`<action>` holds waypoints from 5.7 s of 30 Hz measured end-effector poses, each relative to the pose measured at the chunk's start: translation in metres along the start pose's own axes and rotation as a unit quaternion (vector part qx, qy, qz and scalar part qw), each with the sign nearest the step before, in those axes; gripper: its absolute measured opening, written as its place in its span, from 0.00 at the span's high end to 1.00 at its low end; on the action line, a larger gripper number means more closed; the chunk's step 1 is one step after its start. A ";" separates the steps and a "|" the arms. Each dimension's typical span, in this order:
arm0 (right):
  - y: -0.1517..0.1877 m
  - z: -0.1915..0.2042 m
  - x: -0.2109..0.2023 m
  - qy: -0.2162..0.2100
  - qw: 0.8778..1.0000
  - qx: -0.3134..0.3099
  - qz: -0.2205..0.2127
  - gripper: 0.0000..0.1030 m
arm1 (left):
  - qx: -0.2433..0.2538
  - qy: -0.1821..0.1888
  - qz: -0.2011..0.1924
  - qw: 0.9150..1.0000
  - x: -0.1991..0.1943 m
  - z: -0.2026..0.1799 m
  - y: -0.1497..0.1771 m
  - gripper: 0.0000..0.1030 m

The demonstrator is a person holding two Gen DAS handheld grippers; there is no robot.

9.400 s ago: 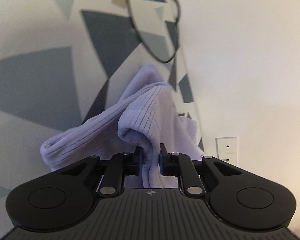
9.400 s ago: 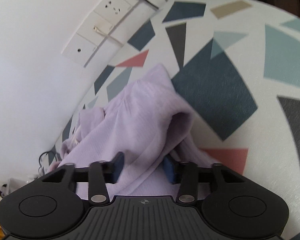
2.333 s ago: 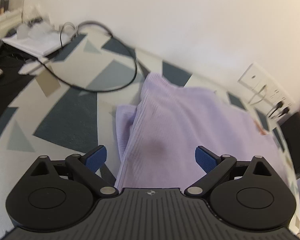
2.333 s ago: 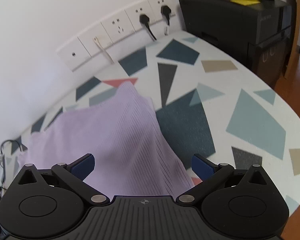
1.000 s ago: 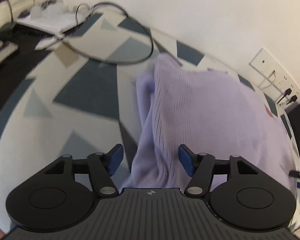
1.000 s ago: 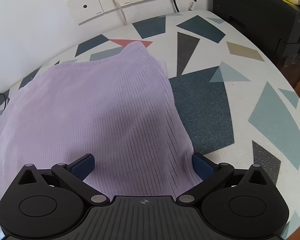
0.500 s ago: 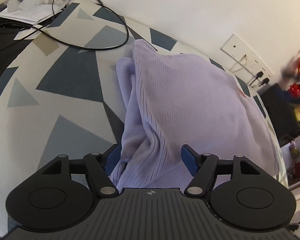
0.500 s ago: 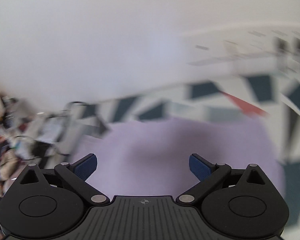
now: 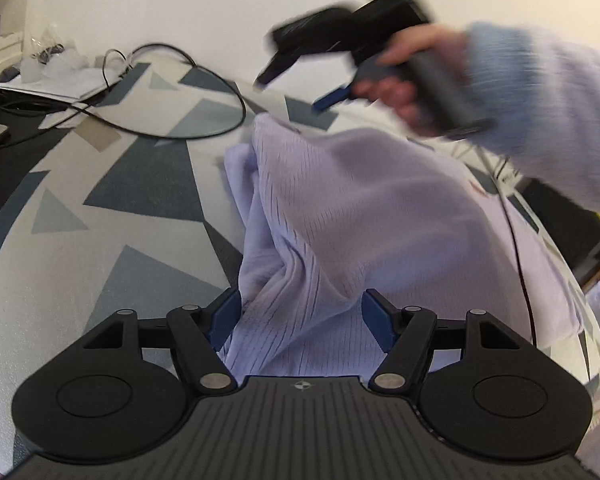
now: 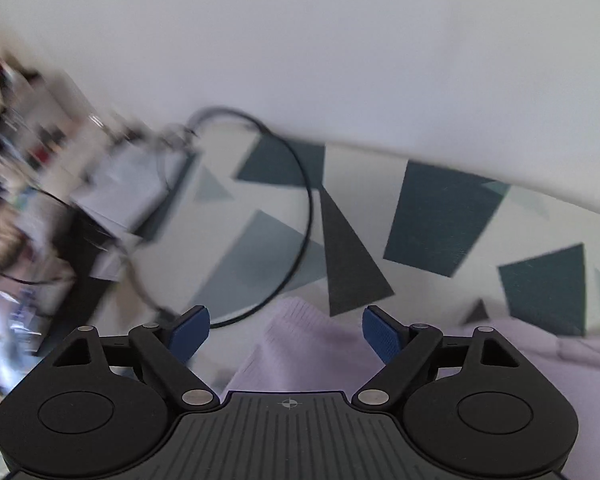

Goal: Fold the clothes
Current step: 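Pinch the cardigan with the right gripper while the left gripper lifts its edge, then lay the cardigan flat and open both grippers, then position both open grippers at the folded cardigan's edge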

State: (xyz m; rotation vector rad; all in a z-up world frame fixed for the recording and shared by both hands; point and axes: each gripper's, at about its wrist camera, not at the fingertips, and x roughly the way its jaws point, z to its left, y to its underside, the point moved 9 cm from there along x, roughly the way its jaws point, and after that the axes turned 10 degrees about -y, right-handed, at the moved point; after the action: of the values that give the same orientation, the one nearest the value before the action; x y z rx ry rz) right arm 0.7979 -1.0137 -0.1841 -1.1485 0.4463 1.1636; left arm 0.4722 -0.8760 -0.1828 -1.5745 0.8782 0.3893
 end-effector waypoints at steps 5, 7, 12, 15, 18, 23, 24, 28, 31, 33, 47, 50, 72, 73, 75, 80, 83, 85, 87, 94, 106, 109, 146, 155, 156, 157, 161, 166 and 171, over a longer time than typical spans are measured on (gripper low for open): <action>0.012 -0.002 0.041 0.061 0.997 -0.005 0.050 0.31 | 0.007 0.018 -0.020 1.000 -0.001 -0.002 -0.002 0.34; 0.018 -0.001 0.044 0.091 0.994 -0.017 0.061 0.54 | 0.005 0.040 -0.022 0.999 -0.004 -0.003 -0.001 0.34; 0.008 0.010 0.010 0.067 0.998 -0.012 -0.005 0.91 | -0.003 0.065 -0.018 0.998 -0.003 0.003 0.001 0.34; -0.002 0.018 -0.020 0.018 0.998 -0.015 -0.054 0.91 | -0.030 0.083 -0.004 0.996 0.005 0.011 0.000 0.34; -0.009 0.020 -0.041 -0.025 0.996 -0.011 -0.082 0.91 | -0.074 0.105 0.008 0.992 0.013 0.022 -0.002 0.51; -0.018 0.018 -0.050 -0.051 0.993 0.004 -0.108 0.91 | -0.179 0.133 0.005 0.975 0.010 0.048 0.003 0.93; -0.018 0.019 -0.046 -0.054 0.993 0.005 -0.106 0.91 | -0.190 0.133 0.006 0.973 0.008 0.050 0.006 0.93; -0.016 0.029 -0.012 -0.048 0.996 0.004 -0.080 0.91 | -0.195 0.110 -0.002 0.975 0.003 0.049 0.017 0.94; -0.007 0.031 0.024 -0.029 0.998 0.000 -0.055 0.91 | -0.212 0.093 -0.003 0.973 0.003 0.054 0.024 0.94; 0.002 0.030 0.046 -0.016 0.999 -0.010 -0.037 0.91 | -0.226 0.086 -0.002 0.970 0.004 0.059 0.029 0.94; 0.000 0.017 -0.032 -0.008 0.990 -0.006 -0.140 0.01 | -0.213 0.005 0.006 0.977 -0.028 0.081 0.016 0.22; 0.028 -0.020 -0.085 0.002 0.988 0.036 -0.150 0.01 | -0.197 -0.018 0.004 0.980 -0.042 0.088 0.008 0.13; 0.153 -0.184 -0.204 0.086 0.983 0.086 -0.140 0.01 | 0.051 -0.075 0.049 0.995 0.048 -0.032 -0.032 0.09; 0.141 -0.173 -0.193 0.075 0.986 0.060 -0.134 0.01 | 0.047 -0.084 0.057 0.994 0.051 -0.029 -0.028 0.09; 0.117 -0.151 -0.166 0.052 0.992 0.009 -0.118 0.01 | 0.036 -0.100 0.072 0.992 0.056 -0.023 -0.019 0.09; 0.074 -0.104 -0.087 0.024 0.994 -0.096 -0.053 0.01 | -0.038 -0.094 0.084 0.991 0.058 -0.007 -0.007 0.05; 0.047 -0.107 -0.052 0.059 0.992 -0.101 -0.037 0.01 | -0.024 -0.116 0.082 0.990 0.058 -0.012 -0.005 0.03; 0.025 -0.122 -0.035 0.073 0.995 -0.062 -0.038 0.02 | -0.029 -0.124 0.080 0.989 0.060 -0.011 -0.005 0.01; 0.010 -0.138 -0.025 0.074 0.996 -0.008 -0.040 0.02 | -0.036 -0.126 0.080 0.988 0.060 -0.011 -0.006 0.01; 0.017 -0.167 -0.077 0.077 0.985 0.093 -0.120 0.01 | -0.030 -0.121 0.091 0.988 0.063 -0.009 -0.008 0.00; 0.111 -0.220 -0.206 0.142 0.980 0.087 -0.109 0.01 | 0.013 -0.115 0.093 0.989 0.063 -0.017 -0.033 0.01; 0.138 -0.232 -0.227 0.163 0.974 0.108 -0.115 0.01 | 0.012 -0.117 0.094 0.989 0.067 -0.018 -0.044 0.01; 0.230 -0.292 -0.216 0.134 0.971 0.158 -0.115 0.01 | 0.009 -0.104 0.143 0.984 0.136 -0.030 -0.075 0.00; 0.227 -0.293 -0.213 0.149 0.967 0.173 -0.116 0.01 | 0.016 -0.117 0.139 0.983 0.144 -0.032 -0.074 0.00; 0.227 -0.292 -0.212 0.156 0.967 0.164 -0.114 0.01 | 0.018 -0.122 0.135 0.983 0.145 -0.032 -0.073 0.00; 0.228 -0.290 -0.210 0.162 0.968 0.154 -0.114 0.01 | 0.021 -0.128 0.131 0.983 0.145 -0.033 -0.072 0.00; 0.229 -0.290 -0.209 0.168 0.967 0.149 -0.118 0.01 | 0.022 -0.137 0.110 0.984 0.142 -0.035 -0.068 0.00; 0.230 -0.289 -0.208 0.169 0.967 0.144 -0.124 0.01 | 0.022 -0.138 0.092 0.986 0.139 -0.035 -0.065 0.00; 0.233 -0.288 -0.208 0.175 0.966 0.135 -0.135 0.01 | 0.024 -0.137 0.092 0.986 0.139 -0.035 -0.066 0.00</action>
State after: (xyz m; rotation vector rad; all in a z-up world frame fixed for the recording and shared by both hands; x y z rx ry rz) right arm 0.5864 -1.3765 -0.2472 -1.1350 0.6725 0.6403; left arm 0.6024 -0.9540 -0.2251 -1.3592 0.8133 0.6948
